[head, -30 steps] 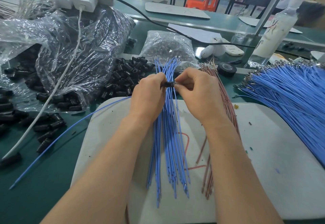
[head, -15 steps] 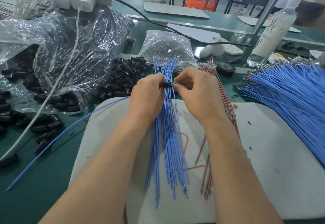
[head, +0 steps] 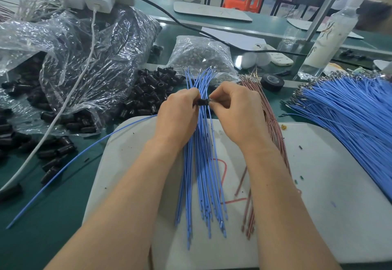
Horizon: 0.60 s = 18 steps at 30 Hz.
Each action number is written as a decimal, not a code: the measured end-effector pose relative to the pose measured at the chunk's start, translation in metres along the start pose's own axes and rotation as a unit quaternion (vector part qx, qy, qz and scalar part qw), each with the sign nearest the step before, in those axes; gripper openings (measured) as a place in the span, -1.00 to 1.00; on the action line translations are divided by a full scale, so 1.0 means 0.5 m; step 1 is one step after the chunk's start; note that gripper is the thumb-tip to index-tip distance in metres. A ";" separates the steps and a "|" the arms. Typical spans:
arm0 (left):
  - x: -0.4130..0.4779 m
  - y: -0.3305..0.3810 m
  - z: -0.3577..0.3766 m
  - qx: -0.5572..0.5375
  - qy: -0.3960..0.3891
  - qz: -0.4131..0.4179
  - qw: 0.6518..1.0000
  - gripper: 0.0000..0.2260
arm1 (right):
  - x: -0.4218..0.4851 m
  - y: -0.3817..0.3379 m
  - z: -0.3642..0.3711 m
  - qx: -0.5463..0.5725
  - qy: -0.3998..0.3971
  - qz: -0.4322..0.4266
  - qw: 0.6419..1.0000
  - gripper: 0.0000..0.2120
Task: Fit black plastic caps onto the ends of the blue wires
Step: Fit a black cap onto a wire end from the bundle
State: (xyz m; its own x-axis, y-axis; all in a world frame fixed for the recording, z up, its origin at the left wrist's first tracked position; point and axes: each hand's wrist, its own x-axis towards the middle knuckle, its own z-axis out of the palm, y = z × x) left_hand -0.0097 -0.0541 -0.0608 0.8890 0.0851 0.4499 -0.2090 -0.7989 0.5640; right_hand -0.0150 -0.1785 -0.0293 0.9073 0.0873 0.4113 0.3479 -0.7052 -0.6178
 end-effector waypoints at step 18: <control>-0.001 -0.010 -0.015 -0.090 -0.094 0.090 0.987 -0.88 | 0.001 0.030 -0.022 0.065 -0.053 0.022 0.996 -0.90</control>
State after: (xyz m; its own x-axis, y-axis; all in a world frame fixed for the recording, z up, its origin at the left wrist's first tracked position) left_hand -0.0122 -0.0456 -0.0584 0.8875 -0.1735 0.4270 -0.4240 -0.6705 0.6089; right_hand -0.0121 -0.1967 -0.0307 0.9395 0.1370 0.3141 0.3294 -0.6136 -0.7177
